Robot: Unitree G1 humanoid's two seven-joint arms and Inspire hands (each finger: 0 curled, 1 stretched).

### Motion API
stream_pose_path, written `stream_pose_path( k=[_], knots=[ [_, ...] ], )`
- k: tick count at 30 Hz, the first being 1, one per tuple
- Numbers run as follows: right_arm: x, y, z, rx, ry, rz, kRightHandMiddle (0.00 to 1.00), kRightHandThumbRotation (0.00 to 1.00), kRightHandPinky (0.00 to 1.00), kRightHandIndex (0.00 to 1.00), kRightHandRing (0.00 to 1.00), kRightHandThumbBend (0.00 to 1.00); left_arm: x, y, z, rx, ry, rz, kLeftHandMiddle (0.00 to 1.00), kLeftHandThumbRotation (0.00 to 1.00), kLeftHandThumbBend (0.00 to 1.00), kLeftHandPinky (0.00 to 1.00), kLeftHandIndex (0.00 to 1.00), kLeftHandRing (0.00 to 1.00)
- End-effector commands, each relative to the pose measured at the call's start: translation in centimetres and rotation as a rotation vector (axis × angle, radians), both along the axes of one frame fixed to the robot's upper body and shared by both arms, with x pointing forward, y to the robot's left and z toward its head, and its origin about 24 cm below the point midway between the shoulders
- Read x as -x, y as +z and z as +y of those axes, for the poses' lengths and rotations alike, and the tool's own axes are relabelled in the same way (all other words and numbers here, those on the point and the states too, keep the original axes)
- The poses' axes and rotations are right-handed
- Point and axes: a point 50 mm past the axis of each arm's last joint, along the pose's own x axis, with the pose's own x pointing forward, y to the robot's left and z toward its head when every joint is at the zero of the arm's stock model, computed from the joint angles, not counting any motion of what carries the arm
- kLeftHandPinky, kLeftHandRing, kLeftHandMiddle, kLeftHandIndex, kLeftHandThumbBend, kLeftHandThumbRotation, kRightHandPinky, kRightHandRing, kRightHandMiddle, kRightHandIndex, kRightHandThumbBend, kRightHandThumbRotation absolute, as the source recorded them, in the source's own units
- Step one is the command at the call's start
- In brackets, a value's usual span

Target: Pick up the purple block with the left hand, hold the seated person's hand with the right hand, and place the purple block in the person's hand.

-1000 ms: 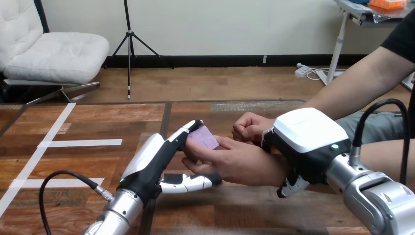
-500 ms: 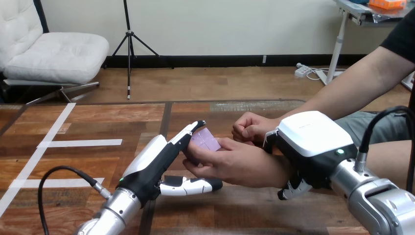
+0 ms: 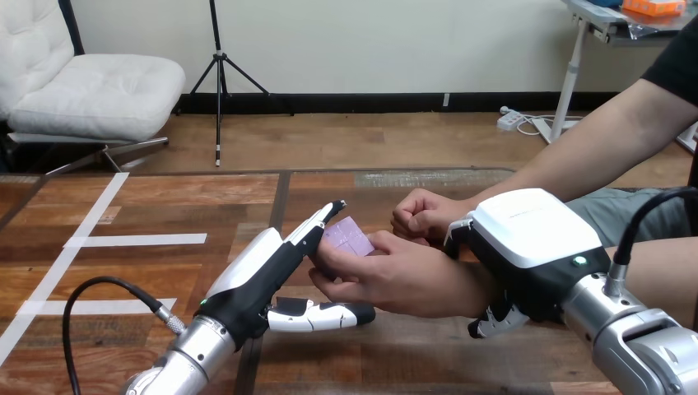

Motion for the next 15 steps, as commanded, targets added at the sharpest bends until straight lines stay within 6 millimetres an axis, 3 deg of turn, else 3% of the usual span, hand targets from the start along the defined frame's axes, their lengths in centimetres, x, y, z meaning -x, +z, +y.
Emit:
stream_pose_path(
  k=[1, 15],
  knots=[
    [0.3, 2.5, 0.9, -0.067, 0.049, -0.144, 0.82, 0.09, 0.76, 0.81, 0.81, 0.79, -0.4, 1.6, -0.9, 0.031, -0.053, -0.079, 1.00, 0.56, 0.91, 0.92, 1.00, 1.00],
    [1.4, 2.4, 0.7, -0.170, 0.029, -0.190, 0.83, 0.10, 0.77, 0.81, 0.82, 0.80, -0.1, 1.7, -0.4, 0.057, -0.034, -0.084, 1.00, 0.55, 0.90, 0.92, 1.00, 1.00]
  ],
)
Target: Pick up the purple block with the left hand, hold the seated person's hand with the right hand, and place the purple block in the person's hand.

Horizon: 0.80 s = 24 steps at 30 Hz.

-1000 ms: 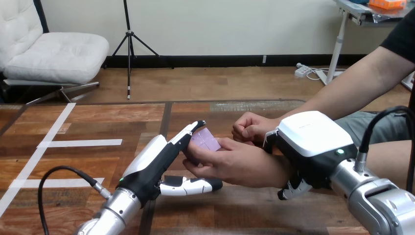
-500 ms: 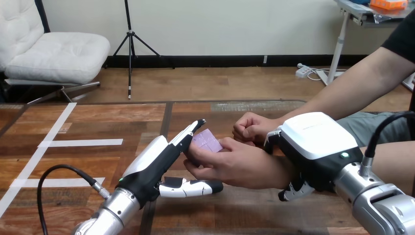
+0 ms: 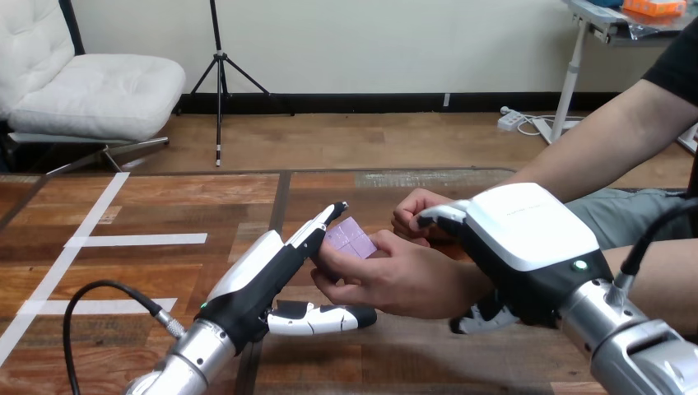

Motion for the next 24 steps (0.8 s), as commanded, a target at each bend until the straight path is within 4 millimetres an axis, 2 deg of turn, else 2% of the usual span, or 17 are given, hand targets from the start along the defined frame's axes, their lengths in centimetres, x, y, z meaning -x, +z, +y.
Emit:
stream_pose_path(
  k=[1, 13, 24],
  knots=[
    [0.3, 1.7, -0.2, -0.077, -0.020, -0.106, 0.83, 0.09, 0.77, 0.81, 0.82, 0.80, -0.5, 1.9, -0.4, 0.036, -0.024, -0.092, 1.00, 0.55, 0.90, 0.92, 1.00, 1.00],
    [1.4, 1.5, -0.4, -0.185, -0.058, -0.112, 0.83, 0.07, 0.78, 0.81, 0.83, 0.79, -0.2, 1.9, -0.2, 0.039, -0.014, -0.106, 1.00, 0.54, 0.87, 0.91, 1.00, 1.00],
    [2.2, 1.1, -0.9, -0.242, -0.095, -0.122, 0.84, 0.09, 0.79, 0.82, 0.84, 0.76, 0.1, 2.0, -0.1, 0.053, -0.006, -0.106, 1.00, 0.53, 0.86, 0.91, 1.00, 1.00]
  ],
)
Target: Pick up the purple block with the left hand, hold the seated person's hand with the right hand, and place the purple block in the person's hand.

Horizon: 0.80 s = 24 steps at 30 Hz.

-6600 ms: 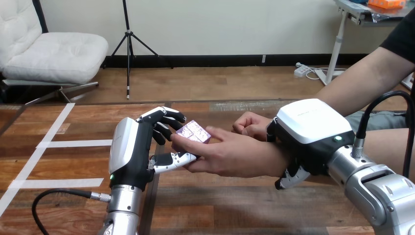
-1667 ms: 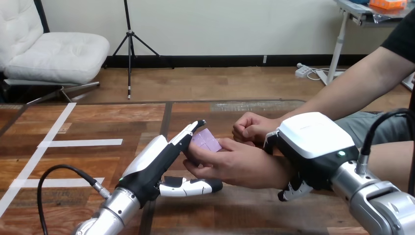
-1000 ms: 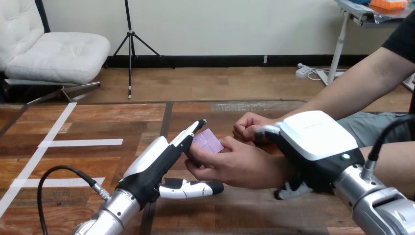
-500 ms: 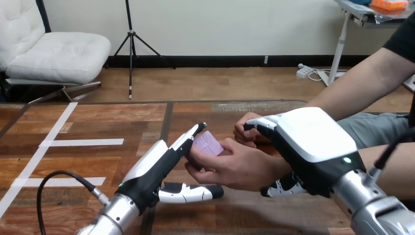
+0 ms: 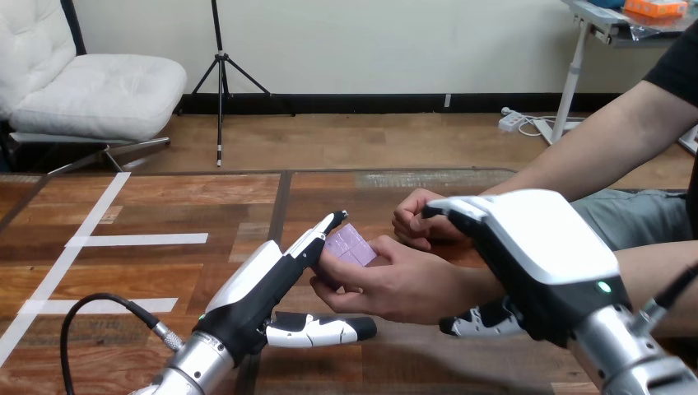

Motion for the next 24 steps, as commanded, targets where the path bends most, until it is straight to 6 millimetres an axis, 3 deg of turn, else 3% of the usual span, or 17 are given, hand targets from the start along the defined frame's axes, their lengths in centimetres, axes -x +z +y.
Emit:
stream_pose_path(
  k=[1, 24],
  knots=[
    [0.2, 1.6, -0.4, -0.046, -0.030, -0.108, 0.84, 0.09, 0.79, 0.82, 0.84, 0.75, -0.8, 2.3, -0.1, 0.041, -0.001, -0.105, 1.00, 0.52, 0.86, 0.91, 1.00, 1.00],
    [1.9, 0.6, -0.8, -0.225, -0.057, -0.124, 0.85, 0.12, 0.81, 0.83, 0.84, 0.73, 0.4, 2.4, 0.0, 0.165, 0.030, -0.102, 0.99, 0.48, 0.87, 0.88, 0.99, 0.97]
  ],
)
